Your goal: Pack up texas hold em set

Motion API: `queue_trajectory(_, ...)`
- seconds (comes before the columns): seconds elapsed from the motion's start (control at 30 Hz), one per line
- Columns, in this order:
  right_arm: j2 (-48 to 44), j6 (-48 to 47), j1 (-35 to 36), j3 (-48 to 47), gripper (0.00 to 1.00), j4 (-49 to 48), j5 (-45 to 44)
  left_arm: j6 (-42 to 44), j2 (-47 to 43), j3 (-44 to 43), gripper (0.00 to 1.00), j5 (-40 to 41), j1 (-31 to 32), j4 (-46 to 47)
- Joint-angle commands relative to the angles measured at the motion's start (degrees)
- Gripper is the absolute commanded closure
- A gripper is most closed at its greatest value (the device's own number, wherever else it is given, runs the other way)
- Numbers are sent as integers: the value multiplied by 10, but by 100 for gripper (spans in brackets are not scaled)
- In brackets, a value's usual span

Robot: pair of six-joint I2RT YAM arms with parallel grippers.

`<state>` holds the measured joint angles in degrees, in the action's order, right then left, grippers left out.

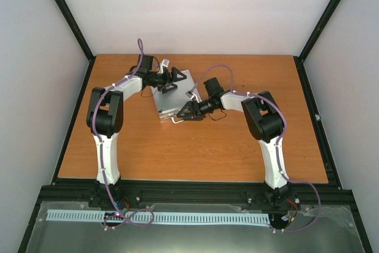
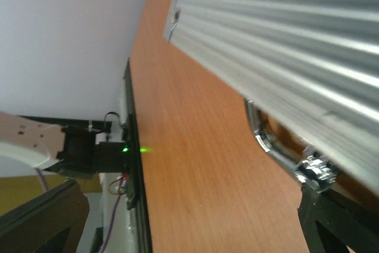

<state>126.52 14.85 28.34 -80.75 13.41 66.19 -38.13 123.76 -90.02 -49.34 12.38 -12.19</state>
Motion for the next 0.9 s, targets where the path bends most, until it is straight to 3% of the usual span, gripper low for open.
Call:
queue_trajectory(0.0,76,17,23,18,2,51,12,4,22,33,0,26,5,-76)
queue_trajectory(0.27,76,20,20,0,2,61,13,6,21,36,0,27,5,-76)
queue_trajectory(0.57,27,28,3,44,2,47,-28,11,21,41,0,27,5,-78)
queue_trajectory(0.87,-86,-29,-3,59,2,142,-106,11,18,41,0,25,5,-76)
